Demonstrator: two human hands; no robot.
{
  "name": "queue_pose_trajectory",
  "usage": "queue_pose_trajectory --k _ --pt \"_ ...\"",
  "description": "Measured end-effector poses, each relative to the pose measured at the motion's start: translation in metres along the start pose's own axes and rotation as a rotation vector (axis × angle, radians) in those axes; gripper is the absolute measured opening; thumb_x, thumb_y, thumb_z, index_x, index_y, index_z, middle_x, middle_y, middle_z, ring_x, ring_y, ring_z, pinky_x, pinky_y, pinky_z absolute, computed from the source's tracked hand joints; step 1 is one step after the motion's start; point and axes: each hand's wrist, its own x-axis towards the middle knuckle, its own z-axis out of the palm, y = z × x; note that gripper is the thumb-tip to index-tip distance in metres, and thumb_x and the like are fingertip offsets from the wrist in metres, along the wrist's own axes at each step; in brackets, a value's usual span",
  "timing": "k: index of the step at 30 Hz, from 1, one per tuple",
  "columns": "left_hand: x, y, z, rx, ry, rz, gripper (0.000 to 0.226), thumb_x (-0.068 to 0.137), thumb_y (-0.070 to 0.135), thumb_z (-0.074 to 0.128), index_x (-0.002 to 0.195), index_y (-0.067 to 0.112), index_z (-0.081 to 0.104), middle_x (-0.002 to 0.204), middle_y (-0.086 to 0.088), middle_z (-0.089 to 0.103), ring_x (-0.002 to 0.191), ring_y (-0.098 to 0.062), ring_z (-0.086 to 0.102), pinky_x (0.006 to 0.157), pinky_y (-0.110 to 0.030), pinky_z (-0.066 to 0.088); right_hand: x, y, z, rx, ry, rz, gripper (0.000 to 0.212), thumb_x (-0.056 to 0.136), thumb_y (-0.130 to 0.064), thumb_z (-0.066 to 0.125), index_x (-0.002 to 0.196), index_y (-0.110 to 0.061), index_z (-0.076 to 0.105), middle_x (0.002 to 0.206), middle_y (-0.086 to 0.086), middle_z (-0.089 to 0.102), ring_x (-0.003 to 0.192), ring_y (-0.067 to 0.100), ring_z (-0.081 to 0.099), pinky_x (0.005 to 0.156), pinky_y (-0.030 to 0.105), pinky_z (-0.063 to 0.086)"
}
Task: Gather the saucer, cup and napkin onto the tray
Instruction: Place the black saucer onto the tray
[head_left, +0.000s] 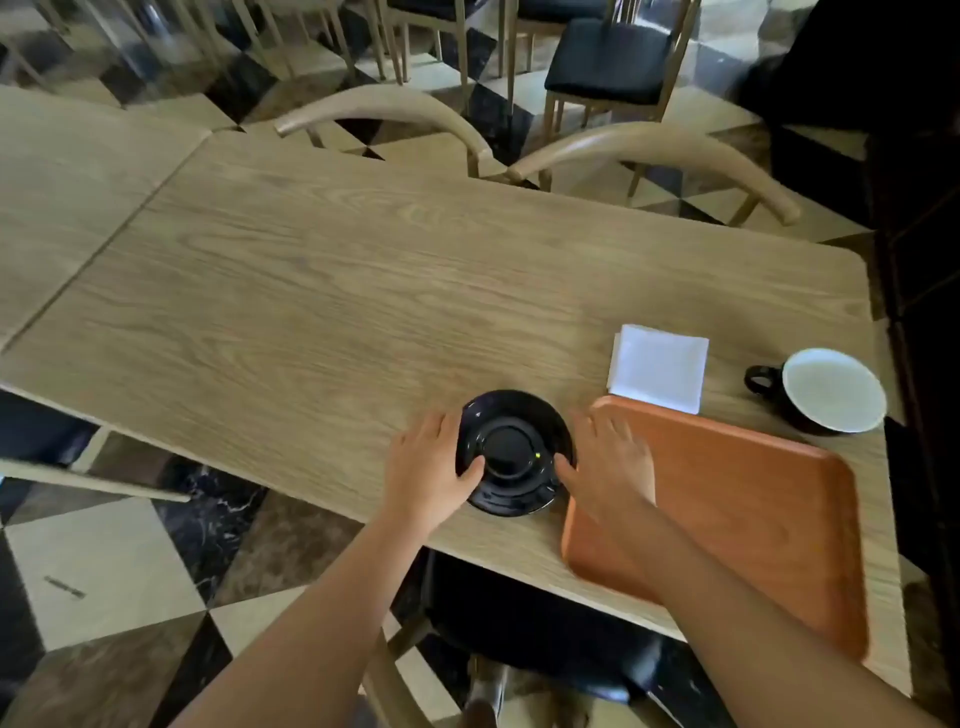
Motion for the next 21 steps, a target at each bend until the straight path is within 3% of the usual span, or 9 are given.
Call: queue_pose_trajectory --k 4,11,14,16,19,21 --pt "-0.002 -0.011 0.013 -0.036 -0.078 -0.053 0.065 0.076 0.044 0.061 0.130 0.013 0.041 0.115 -0.004 0.058 0.102 -0.023 0.057 0.080 -0.038 0.051 0.005 0.000 0.011 -0.033 -0.010 -0.001 0.051 0.086 -0.037 0.049 0.132 -0.020 0.036 0.133 0.005 0.044 0.121 0.024 0.039 0.086 0.035 0.041" --pt "-0.005 -0.005 0.019 -0.094 -0.048 -0.142 0.050 0.072 0.038 0.068 0.113 0.013 0.054 0.097 -0.003 0.063 0.091 -0.024 0.059 0.076 -0.039 0.051 0.009 -0.003 0.020 -0.025 -0.001 0.019 0.052 0.084 -0.034 0.054 0.131 -0.018 0.039 0.133 0.007 0.042 0.122 0.025 0.036 0.088 0.034 0.041" --pt "-0.006 0.002 0.020 -0.207 -0.073 -0.226 0.051 0.076 0.027 0.069 0.121 0.013 0.051 0.101 -0.004 0.063 0.097 -0.024 0.057 0.080 -0.039 0.051 0.011 -0.008 0.021 0.012 -0.020 0.046 0.045 0.084 -0.026 0.053 0.127 -0.016 0.043 0.129 0.005 0.047 0.118 0.024 0.038 0.089 0.033 0.039" --pt "-0.005 0.007 0.019 -0.392 -0.092 -0.300 0.045 0.079 0.013 0.064 0.123 0.013 0.051 0.104 -0.003 0.063 0.101 -0.022 0.057 0.083 -0.033 0.050 0.013 -0.012 0.020 0.107 -0.040 0.062 0.038 0.083 -0.014 0.050 0.120 -0.015 0.048 0.121 0.005 0.055 0.112 0.025 0.044 0.087 0.032 0.040" --pt "-0.005 0.012 0.013 -0.591 -0.092 -0.379 0.041 0.079 -0.008 0.050 0.113 0.012 0.060 0.084 0.001 0.063 0.077 -0.013 0.059 0.066 -0.007 0.042 0.013 -0.010 0.015 0.308 -0.085 0.101 0.035 0.082 -0.002 0.047 0.116 -0.012 0.052 0.112 0.009 0.057 0.104 0.029 0.052 0.077 0.033 0.043" --pt "-0.007 0.016 0.006 -0.714 -0.092 -0.413 0.046 0.080 -0.009 0.046 0.114 0.017 0.061 0.076 0.005 0.063 0.071 -0.011 0.060 0.065 -0.012 0.049 0.010 0.000 0.010 0.450 -0.061 0.113 0.023 0.081 -0.002 0.044 0.098 -0.015 0.054 0.097 0.009 0.057 0.089 0.031 0.057 0.066 0.031 0.040"
